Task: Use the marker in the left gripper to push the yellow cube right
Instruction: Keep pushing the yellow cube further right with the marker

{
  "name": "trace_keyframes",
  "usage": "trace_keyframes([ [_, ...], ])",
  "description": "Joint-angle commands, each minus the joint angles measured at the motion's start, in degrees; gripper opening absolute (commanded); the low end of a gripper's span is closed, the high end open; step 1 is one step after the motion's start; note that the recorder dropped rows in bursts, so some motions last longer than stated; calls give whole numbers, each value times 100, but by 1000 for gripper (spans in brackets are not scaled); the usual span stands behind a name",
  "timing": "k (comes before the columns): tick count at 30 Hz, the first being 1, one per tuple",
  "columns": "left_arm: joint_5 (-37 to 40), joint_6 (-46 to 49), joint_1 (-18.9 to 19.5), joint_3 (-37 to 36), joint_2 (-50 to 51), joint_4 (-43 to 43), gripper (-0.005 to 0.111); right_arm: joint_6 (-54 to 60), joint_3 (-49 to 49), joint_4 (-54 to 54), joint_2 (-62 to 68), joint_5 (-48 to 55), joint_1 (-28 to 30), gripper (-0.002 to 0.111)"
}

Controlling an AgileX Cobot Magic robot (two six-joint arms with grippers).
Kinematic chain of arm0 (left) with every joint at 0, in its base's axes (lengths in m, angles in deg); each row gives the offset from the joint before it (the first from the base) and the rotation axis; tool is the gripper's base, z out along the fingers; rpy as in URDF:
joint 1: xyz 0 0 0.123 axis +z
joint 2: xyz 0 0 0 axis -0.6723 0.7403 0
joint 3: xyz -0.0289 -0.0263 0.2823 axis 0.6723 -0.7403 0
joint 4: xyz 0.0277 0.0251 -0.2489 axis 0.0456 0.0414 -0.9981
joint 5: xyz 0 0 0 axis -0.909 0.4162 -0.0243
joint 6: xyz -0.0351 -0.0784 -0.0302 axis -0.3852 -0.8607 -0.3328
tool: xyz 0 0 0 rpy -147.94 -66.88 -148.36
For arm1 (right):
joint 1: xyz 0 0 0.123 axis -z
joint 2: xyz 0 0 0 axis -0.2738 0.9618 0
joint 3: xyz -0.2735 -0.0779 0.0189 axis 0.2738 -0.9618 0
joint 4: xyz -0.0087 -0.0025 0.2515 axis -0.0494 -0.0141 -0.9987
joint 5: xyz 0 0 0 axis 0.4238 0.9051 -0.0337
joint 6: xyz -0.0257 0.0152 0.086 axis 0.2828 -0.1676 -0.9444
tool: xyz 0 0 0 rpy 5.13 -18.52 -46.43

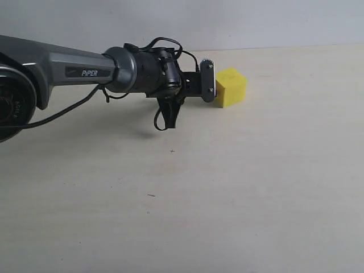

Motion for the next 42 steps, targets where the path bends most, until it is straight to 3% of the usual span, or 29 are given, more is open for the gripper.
trace_keyframes([
  [1,291,-11,66,31,-26,-29,0,-9,-24,42,4,-17,-15,0],
  [10,722,-24,373,31,-26,-190,0,-9,-24,42,4,-17,-15,0],
  [19,-445,-50,-67,175,73,-362,0,-9,-24,42,4,-17,-15,0],
  [24,118,-193,-86,576,299,-352,0,-9,-24,42,4,-17,-15,0],
  [29,880,-193,-9,593,326,-341,0,-9,-24,42,4,-17,-15,0],
  [33,1034,-193,-9,593,326,-341,0,-9,-24,42,4,-17,-15,0],
  [42,67,-519,-23,777,395,-353,0,-9,-24,42,4,-41,-15,0],
])
